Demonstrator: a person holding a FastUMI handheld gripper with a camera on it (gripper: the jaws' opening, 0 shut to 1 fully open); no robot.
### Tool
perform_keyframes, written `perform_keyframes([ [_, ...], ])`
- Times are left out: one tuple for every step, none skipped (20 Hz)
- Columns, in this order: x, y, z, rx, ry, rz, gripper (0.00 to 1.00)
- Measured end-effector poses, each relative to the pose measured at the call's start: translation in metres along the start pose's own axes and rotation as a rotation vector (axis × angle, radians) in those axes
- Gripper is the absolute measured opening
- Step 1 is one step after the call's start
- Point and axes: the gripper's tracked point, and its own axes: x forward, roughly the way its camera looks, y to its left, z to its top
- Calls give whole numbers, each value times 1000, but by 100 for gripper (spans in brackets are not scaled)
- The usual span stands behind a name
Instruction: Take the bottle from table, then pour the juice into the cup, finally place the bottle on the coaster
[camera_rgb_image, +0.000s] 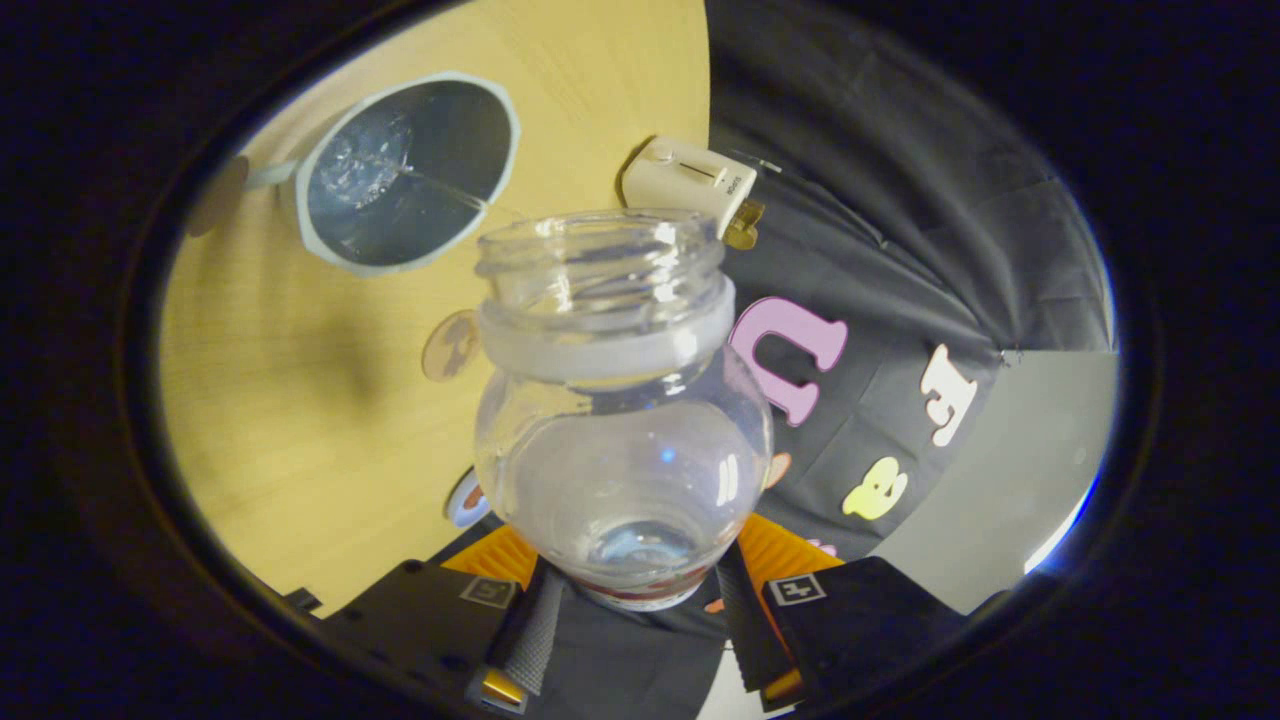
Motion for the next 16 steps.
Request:
perform_keyframes([
  [1,6,-2,42,2,24,76],
  [-1,14,-2,96,3,62,76],
  [-2,24,-4,160,10,104,76],
  [-4,33,-4,231,17,151,76],
  [-5,42,-4,309,27,203,76],
  [-8,52,-2,391,37,262,76],
  [-11,61,-1,473,51,319,76],
  [-14,70,0,552,63,372,76],
  [-15,75,1,629,79,415,76],
  [-15,78,2,708,90,448,76],
  [-14,80,4,789,102,481,76],
  [-12,81,6,870,111,514,76],
  [-8,85,9,948,116,548,76],
  [-5,86,9,1020,124,580,76],
  [0,85,11,1084,131,604,76],
  [4,86,11,1138,136,632,76],
])
